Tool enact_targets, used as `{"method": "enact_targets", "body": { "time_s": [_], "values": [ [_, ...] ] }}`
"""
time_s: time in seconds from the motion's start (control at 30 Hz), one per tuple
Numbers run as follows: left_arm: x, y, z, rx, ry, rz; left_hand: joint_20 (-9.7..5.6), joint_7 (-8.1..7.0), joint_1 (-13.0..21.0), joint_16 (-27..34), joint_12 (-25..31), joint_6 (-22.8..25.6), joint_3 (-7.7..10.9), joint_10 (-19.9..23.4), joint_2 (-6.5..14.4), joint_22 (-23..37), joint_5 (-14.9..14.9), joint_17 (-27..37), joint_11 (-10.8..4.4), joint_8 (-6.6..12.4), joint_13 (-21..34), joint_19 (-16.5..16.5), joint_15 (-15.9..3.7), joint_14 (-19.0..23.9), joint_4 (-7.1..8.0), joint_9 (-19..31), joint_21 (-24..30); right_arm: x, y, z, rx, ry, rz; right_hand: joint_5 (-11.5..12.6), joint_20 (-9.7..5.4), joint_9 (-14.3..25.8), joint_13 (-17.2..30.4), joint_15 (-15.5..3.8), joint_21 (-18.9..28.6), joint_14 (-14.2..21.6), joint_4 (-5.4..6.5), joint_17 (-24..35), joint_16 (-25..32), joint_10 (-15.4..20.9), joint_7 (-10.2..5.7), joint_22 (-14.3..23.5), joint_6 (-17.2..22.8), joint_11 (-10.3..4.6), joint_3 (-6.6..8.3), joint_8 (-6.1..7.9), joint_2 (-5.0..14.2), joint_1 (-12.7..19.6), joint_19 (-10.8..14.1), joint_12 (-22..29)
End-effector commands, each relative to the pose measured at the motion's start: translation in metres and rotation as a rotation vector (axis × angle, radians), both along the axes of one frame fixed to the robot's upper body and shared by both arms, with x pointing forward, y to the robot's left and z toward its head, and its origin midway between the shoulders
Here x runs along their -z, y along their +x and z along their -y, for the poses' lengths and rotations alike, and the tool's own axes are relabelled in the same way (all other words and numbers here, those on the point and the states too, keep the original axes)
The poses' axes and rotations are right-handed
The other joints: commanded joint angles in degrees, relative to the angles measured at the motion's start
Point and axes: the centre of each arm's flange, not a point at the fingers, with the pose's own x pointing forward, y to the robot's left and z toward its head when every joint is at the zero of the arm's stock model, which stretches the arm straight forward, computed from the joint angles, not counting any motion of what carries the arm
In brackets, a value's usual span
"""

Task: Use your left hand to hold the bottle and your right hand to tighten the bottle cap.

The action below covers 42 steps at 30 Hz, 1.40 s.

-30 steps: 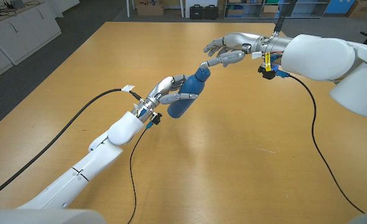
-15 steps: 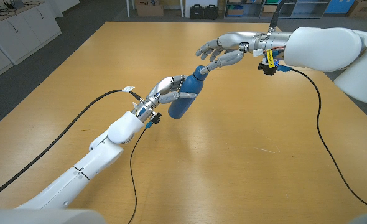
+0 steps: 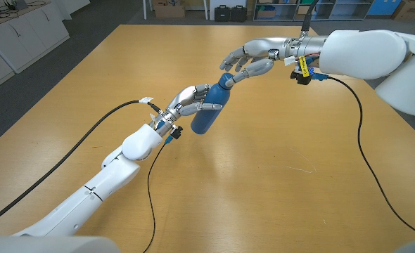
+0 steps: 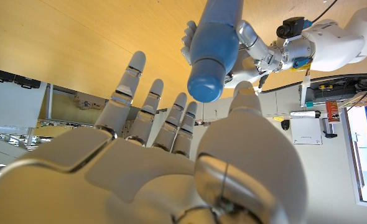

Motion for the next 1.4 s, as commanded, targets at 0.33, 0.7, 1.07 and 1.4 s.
{"method": "enact_targets", "body": {
  "time_s": [0.33, 0.7, 1.07, 1.4],
  "values": [
    [-0.0013, -0.004, -0.0043, 0.008, -0.011, 0.009, -4.91, -6.06, 8.9, 0.1, 0.2, 6.3, 4.91, 4.0, 12.0, 0.1, 0.4, 0.2, -3.6, 0.43, 0.2, -0.2, -8.87, 0.4, 4.5, 0.2, -0.1, 0.0018, 0.0065, -0.0046, -0.002, 0.01, -0.003, 2.3, -3.24, -0.7, -1.4, -1.55, 1.1, 9.5, -1.14, -1.4, 2.8, 11.9, -1.95, -0.1, 10.2, -0.82, 1.26, 3.19, 1.81, 6.0, 3.9, 2.4],
    [0.0003, -0.0037, -0.0048, 0.006, -0.013, 0.007, -4.92, -6.11, 8.9, 0.1, 0.2, 6.4, 4.91, 4.0, 11.9, 0.1, 0.4, 0.2, -3.64, 0.41, 0.2, -0.2, -8.87, 0.3, 4.5, 0.2, -0.1, 0.0022, 0.0059, -0.0062, 0.019, 0.037, 0.015, 2.0, -6.84, -1.9, -3.3, -6.78, 2.8, 22.0, -0.13, -4.0, 5.9, 26.7, -1.94, 0.0, 23.8, -0.8, 1.91, 7.08, 4.1, 9.0, 8.0, 3.6],
    [-0.0005, -0.0053, -0.0047, 0.006, -0.015, 0.013, -4.94, -6.15, 8.9, 0.0, 0.1, 6.4, 4.91, 4.0, 11.9, 0.1, 0.4, 0.2, -3.69, 0.38, 0.3, -0.2, -8.87, 0.3, 4.51, 0.2, -0.1, 0.0039, 0.0058, -0.0095, 0.028, 0.068, 0.013, 0.4, -10.23, -2.3, -3.5, -9.29, 5.0, 30.5, 1.81, -4.7, 8.2, 36.0, -0.51, 0.1, 28.1, -0.58, 1.25, 7.9, 5.39, 7.5, 12.6, 4.3],
    [-0.0015, -0.0079, -0.0047, 0.005, -0.018, 0.023, -4.92, -6.24, 9.0, 0.0, 0.1, 6.4, 4.93, 4.0, 11.8, 0.1, 0.4, 0.2, -3.7, 0.37, 0.3, -0.3, -8.9, 0.3, 4.5, 0.2, -0.2, 0.0048, 0.0055, -0.01, 0.03, 0.102, -0.007, -1.1, -13.12, -2.4, -3.4, -10.01, 7.1, 35.5, 2.62, -4.8, 9.2, 42.9, 0.99, 0.2, 34.5, -0.49, 1.01, 9.69, 5.83, 7.0, 16.6, 5.3]
  ]
}}
